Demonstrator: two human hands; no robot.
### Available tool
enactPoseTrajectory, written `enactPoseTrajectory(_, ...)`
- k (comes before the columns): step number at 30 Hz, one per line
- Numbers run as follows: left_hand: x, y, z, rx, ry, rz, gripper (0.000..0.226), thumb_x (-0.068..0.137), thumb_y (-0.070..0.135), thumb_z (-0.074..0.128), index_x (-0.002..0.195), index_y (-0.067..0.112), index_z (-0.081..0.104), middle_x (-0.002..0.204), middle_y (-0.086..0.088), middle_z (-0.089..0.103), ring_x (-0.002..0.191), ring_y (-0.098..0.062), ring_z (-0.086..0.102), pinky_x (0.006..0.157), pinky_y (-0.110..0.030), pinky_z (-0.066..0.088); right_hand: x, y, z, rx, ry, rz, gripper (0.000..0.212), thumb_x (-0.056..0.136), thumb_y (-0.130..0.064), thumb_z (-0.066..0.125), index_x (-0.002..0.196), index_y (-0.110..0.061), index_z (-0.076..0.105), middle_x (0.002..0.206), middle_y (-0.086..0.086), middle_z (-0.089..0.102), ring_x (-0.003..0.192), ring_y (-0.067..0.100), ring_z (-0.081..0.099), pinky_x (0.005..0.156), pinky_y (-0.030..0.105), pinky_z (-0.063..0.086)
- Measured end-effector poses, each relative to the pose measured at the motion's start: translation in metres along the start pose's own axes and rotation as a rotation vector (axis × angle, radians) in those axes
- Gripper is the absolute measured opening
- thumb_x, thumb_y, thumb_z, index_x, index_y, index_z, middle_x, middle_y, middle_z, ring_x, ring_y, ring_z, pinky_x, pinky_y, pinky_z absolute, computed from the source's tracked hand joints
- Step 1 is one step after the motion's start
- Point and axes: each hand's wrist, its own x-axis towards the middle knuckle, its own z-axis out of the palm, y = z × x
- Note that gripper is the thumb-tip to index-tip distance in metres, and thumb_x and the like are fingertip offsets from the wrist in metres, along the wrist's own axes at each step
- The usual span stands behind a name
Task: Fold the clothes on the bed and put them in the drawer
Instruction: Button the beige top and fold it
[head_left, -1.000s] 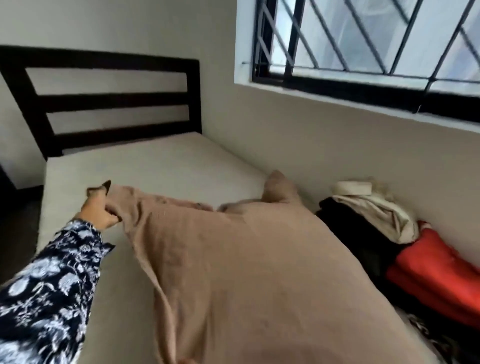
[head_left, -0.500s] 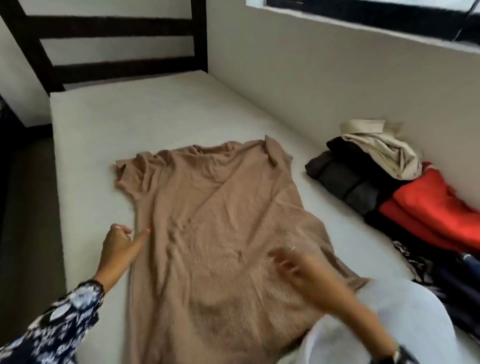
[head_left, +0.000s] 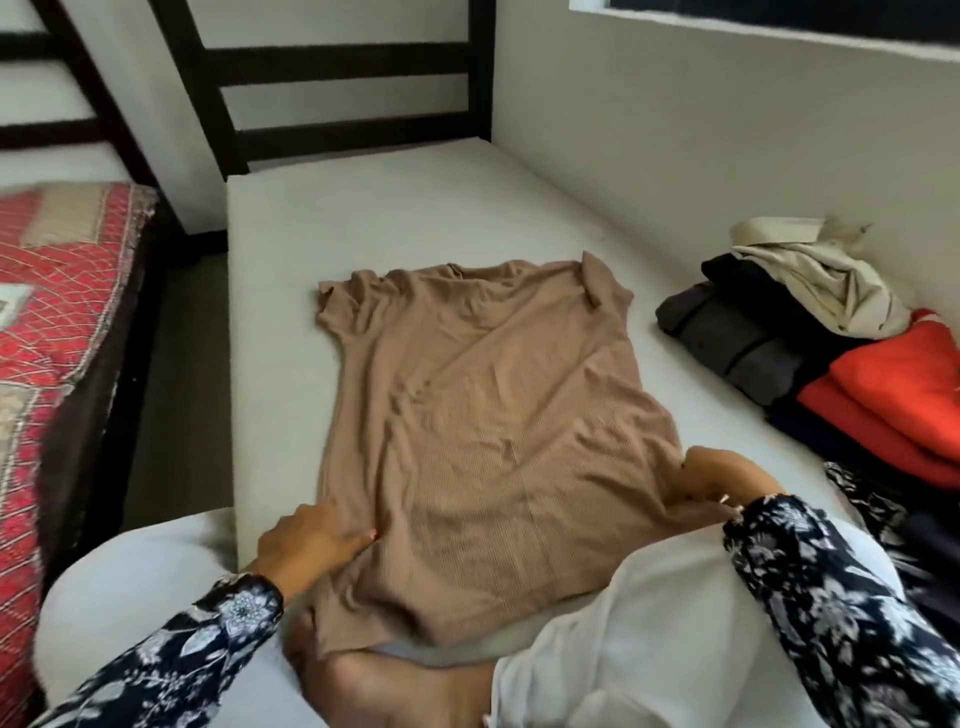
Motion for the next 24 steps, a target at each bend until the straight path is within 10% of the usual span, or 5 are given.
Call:
enactPoseTrajectory(5,-0.017,0.002,0.002,-0.786,0.029,0.015,0.032,0.098,0.026,0.05,0.069,0.013,0.05,0.063,-0.003,0.056,0.07,-0.024,0.056,0.055,-0.028,0.038,-0.012,0.02,-0.018,0.58,0.1,-0.06,0.032,0.085,-0.032,0.067,0.091,-0.001,0.064,0.094,0.014,0.065,0.078,0.027,0.063,0.063,0.038,0.053)
enactPoseTrajectory(8,-0.018,-0.009,-0.02,-1.272,0.092,-0.055,0.029,0.1,0.025,0.046,0.084,0.006,0.061,0.071,-0.01,0.062,0.07,-0.023,0.057,0.076,-0.044,0.05,-0.034,0.035,-0.046,0.634,0.174,-0.125,0.02,0.086,-0.013,0.069,0.081,0.001,0.056,0.08,0.015,0.055,0.057,0.019,0.054,0.047,0.028,0.042)
enactPoseTrajectory(13,-0.026,-0.036,-0.048,-1.185,-0.041,-0.039,0.033,0.093,0.028,0.059,0.102,-0.003,0.066,0.099,-0.022,0.069,0.097,-0.035,0.063,0.096,-0.045,0.046,-0.065,0.071,-0.063,0.601,0.057,-0.141,0.09,0.035,-0.049,0.092,0.097,0.005,0.056,0.083,0.015,0.056,0.077,0.03,0.052,0.068,0.041,0.043)
enactPoseTrajectory(18,-0.037,-0.055,-0.042,-1.025,-0.288,0.019,0.061,0.058,0.035,0.084,0.106,0.001,0.068,0.1,-0.018,0.072,0.099,-0.033,0.067,0.083,-0.039,0.053,-0.086,0.08,-0.065,0.056,0.093,-0.073,0.064,0.061,-0.048,0.085,0.112,-0.027,0.052,0.097,-0.005,0.059,0.086,0.013,0.056,0.073,0.023,0.043)
enactPoseTrajectory(24,-0.035,-0.048,-0.031,-1.097,-0.404,0.097,0.095,0.038,0.033,0.098,0.119,0.002,0.06,0.113,-0.013,0.07,0.106,-0.026,0.066,0.09,-0.035,0.051,-0.059,0.053,-0.069,-0.43,-0.062,0.052,0.061,0.077,-0.039,0.077,0.128,-0.015,0.053,0.105,0.0,0.061,0.087,0.013,0.058,0.074,0.023,0.046)
